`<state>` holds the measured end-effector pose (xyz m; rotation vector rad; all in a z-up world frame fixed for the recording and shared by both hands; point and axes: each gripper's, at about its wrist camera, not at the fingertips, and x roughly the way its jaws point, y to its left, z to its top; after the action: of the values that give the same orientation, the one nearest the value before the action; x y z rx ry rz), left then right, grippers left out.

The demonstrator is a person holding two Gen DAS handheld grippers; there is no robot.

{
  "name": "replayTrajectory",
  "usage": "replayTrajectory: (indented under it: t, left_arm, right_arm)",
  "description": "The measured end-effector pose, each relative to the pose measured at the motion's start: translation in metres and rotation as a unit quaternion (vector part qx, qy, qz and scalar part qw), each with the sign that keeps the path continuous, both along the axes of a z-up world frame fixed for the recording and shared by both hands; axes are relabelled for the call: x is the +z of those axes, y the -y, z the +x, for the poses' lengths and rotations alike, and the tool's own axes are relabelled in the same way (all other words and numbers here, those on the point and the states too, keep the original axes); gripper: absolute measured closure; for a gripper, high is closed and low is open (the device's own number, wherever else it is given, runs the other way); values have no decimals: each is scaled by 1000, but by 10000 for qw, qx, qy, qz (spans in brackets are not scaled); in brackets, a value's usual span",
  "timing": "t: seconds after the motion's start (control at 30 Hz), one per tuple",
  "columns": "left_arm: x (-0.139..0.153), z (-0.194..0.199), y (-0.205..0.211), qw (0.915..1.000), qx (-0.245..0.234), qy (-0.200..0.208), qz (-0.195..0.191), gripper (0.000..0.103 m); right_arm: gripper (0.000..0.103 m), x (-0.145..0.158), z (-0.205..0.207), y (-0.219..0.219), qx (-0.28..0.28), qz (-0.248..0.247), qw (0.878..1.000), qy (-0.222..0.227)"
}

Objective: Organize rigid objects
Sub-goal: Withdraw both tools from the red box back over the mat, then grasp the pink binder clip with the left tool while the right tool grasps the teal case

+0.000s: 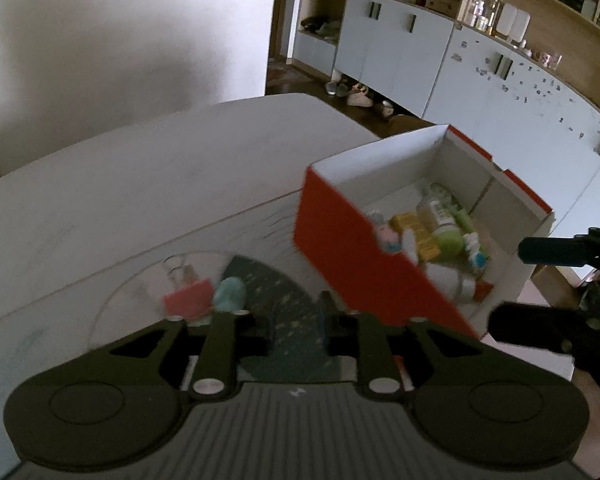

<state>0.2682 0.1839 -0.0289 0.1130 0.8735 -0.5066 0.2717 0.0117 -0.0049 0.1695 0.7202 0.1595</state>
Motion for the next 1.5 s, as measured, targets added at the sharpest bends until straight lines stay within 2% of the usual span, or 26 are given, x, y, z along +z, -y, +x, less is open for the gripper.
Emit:
replayTrajectory:
  t: [0.03, 0.1, 0.17, 0.3, 0.4, 0.53, 0.63, 0.87, 1.07, 1.27, 1.5]
  left_arm:
    - [-2, -1, -7, 10000, 14, 20, -5, 54]
    - [-4, -4, -19, 9999, 59, 128, -26, 33]
    - [-6, -7, -30, 9997, 98, 242, -23, 32]
    - [-12, -2, -49, 9996, 185, 149, -147, 31]
    - [-17, 3, -58, 9994, 273, 196, -111, 22]
    - [-28, 15, -67, 9985, 470, 272, -33, 22]
    - [-38, 30, -71, 9969, 766, 108, -104, 22]
    - [-54, 56, -68, 9938, 1087, -103, -197, 22]
    - [-68, 80, -61, 9913, 1227, -388, -263, 22]
    - [-85, 98, -52, 9893, 1265, -690, -237, 22]
    - [-95, 111, -48, 9864, 1359, -885, -268, 22]
  right_arm:
    - [10, 0, 1, -6, 23, -10, 10000, -7]
    - [10, -1, 3, -16, 43, -45, 10000, -35]
    - [10, -2, 5, -26, 71, -90, 9999, -69]
    - [10, -6, 12, -46, 229, -263, 9993, -94]
    - [10, -13, 20, -57, 277, -414, 9987, -121]
    - [9, -27, 32, -72, 550, -651, 9963, -127]
    - [8, -39, 40, -88, 794, -954, 9922, -118]
    - [9, -64, 67, -100, 887, -1153, 9893, -127]
    - [15, -85, 94, -94, 898, -1226, 9877, -377]
    - [29, -104, 115, -92, 766, -1301, 9867, -607]
    - [38, -114, 134, -97, 798, -1324, 9862, -596]
